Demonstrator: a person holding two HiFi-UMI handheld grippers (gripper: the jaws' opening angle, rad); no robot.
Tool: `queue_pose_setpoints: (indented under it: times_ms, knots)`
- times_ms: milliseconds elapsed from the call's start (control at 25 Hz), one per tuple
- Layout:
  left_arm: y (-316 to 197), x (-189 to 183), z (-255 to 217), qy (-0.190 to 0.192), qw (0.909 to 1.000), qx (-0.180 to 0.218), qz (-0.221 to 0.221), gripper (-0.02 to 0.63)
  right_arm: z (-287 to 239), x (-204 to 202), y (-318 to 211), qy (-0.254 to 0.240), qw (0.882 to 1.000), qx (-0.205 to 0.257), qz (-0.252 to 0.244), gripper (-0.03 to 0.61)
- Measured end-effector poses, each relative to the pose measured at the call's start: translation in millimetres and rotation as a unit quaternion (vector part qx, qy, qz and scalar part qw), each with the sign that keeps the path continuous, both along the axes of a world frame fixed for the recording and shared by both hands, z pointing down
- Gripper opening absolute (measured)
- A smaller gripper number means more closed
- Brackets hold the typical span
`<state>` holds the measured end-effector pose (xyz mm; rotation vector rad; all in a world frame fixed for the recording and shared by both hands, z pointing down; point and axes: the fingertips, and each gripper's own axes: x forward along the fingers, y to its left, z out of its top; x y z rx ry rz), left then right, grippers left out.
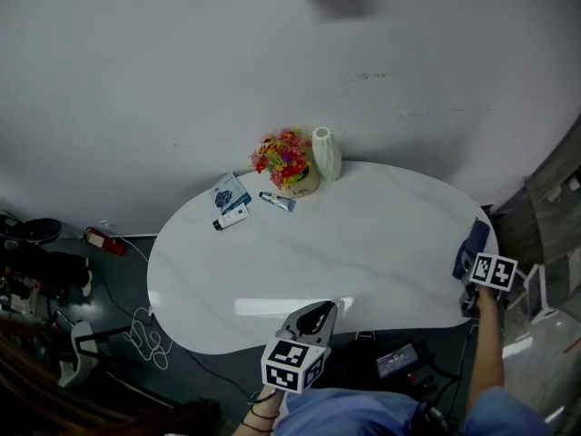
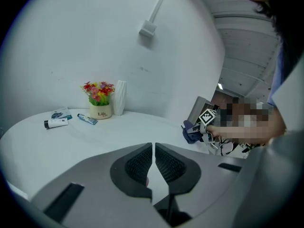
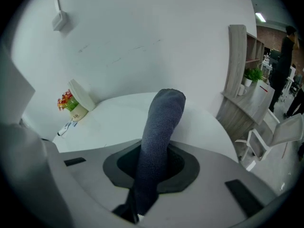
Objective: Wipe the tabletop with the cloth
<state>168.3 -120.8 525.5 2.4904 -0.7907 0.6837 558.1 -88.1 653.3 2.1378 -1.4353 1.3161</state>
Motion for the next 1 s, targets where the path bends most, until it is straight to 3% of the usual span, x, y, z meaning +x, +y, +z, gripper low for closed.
queue_pose_setpoints:
  times_ms: [200,520,760,1000]
  knots:
    - [-6.9,-61.4,-2.6,0.002,0.9987,0.008,-0.050,0.023,-22.4,-74.9,-33.0,-0.004,0.998,0.021,-0.058,0.069]
    - [-9.1,-201.9,-2.1,-0.010,0.9898,0.024,-0.140,0.023,-47.5,-253.7,-81.1,-0.032,0.982,0.044,-0.180,0.069]
    - [-1.1,-309.5,3.0,-0.010,0.9784,0.022,-0.205,0.023,-56.5,-414.4,-109.9,-0.056,0.958,0.054,-0.277,0.069]
    - [14.0,-397.3,16.4,-0.010,0.9637,0.013,-0.266,0.023,-61.2,-572.2,-123.3,-0.084,0.921,0.059,-0.375,0.069]
